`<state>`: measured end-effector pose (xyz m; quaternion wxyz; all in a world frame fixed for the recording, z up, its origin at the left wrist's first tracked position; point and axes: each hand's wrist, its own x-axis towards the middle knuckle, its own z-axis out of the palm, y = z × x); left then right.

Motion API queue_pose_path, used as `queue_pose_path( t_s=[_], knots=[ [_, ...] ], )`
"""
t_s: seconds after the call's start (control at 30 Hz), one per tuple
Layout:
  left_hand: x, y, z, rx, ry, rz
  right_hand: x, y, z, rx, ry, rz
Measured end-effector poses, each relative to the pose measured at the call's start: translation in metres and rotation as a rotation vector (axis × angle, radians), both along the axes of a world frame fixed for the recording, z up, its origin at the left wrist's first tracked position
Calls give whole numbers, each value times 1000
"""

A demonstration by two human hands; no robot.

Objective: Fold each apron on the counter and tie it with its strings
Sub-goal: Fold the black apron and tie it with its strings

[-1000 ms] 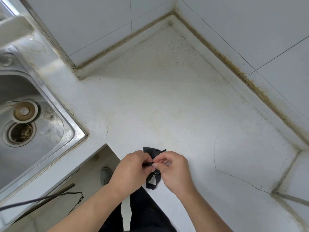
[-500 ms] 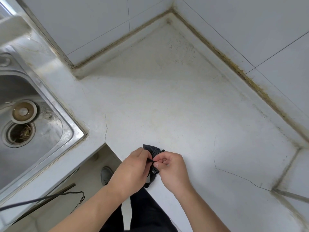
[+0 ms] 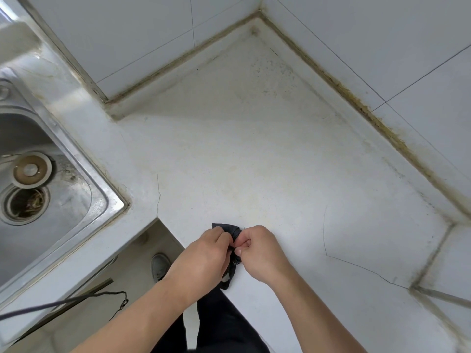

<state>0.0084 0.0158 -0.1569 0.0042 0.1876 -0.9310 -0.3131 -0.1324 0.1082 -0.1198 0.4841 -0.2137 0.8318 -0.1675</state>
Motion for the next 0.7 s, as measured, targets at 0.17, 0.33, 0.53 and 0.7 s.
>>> queue_pose_path(
  t_s=[0.17, 0.33, 0.53, 0.7],
  knots=[
    [-9, -10, 0, -19, -33, -85, -7, -5, 7, 54, 11, 179],
    [-6, -13, -2, -9, -2, -101, -11, -9, 10, 87, 0, 202],
    [1, -1, 2, 146, -43, 212, -16, -10, 7, 101, -142, -33],
    [-3, 23, 16, 419, -88, 611, -13, -7, -1, 102, -283, -253]
  ],
)
